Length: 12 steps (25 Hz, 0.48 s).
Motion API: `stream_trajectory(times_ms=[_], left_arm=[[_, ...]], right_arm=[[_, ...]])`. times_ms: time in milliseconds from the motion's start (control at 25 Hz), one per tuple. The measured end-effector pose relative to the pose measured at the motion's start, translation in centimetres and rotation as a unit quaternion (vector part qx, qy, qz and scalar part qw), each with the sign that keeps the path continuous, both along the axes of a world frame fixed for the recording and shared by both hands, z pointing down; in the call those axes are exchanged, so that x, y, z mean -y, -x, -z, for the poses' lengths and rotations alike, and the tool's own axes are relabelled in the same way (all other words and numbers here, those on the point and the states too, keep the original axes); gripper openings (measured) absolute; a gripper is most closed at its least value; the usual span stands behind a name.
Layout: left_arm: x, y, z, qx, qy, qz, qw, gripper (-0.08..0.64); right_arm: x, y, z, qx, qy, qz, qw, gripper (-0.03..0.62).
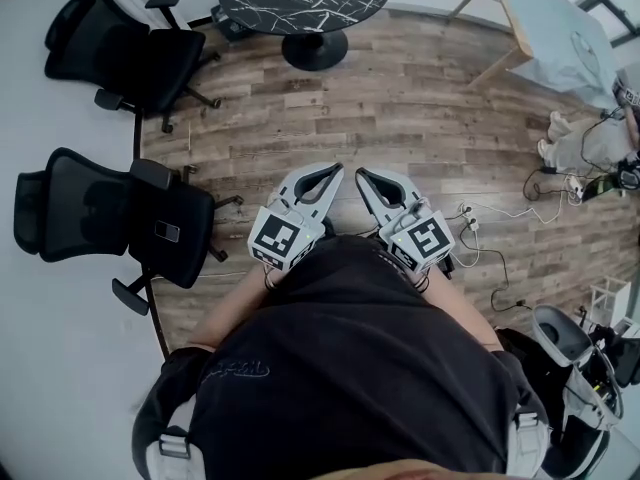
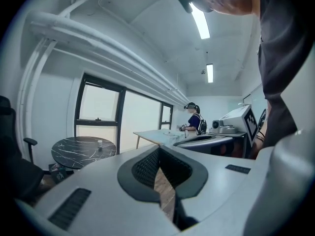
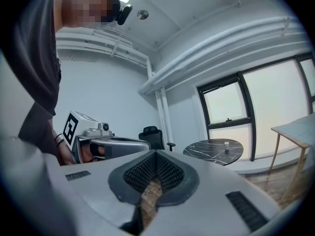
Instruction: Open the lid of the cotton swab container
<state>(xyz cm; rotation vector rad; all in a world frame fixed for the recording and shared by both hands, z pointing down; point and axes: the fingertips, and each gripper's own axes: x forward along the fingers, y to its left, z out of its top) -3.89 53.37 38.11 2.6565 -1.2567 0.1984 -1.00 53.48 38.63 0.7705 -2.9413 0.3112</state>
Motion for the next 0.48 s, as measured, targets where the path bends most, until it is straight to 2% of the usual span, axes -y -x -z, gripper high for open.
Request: stream_trajectory(times_ms=[280, 480], left_arm=[[2.1, -0.1, -1.7, -0.008, 0.03, -0.022, 0.9993, 0.014], [5.3, 0.3, -1.5, -0.003, 0.027, 0.0, 0.9996, 0.014]], right_arm=[[2.9, 0.5, -1.1, -0.004, 0.02, -0.01, 1.0, 0.021], [6.2, 0.3, -1.3, -0.003, 0.02, 0.007, 1.0, 0.021]])
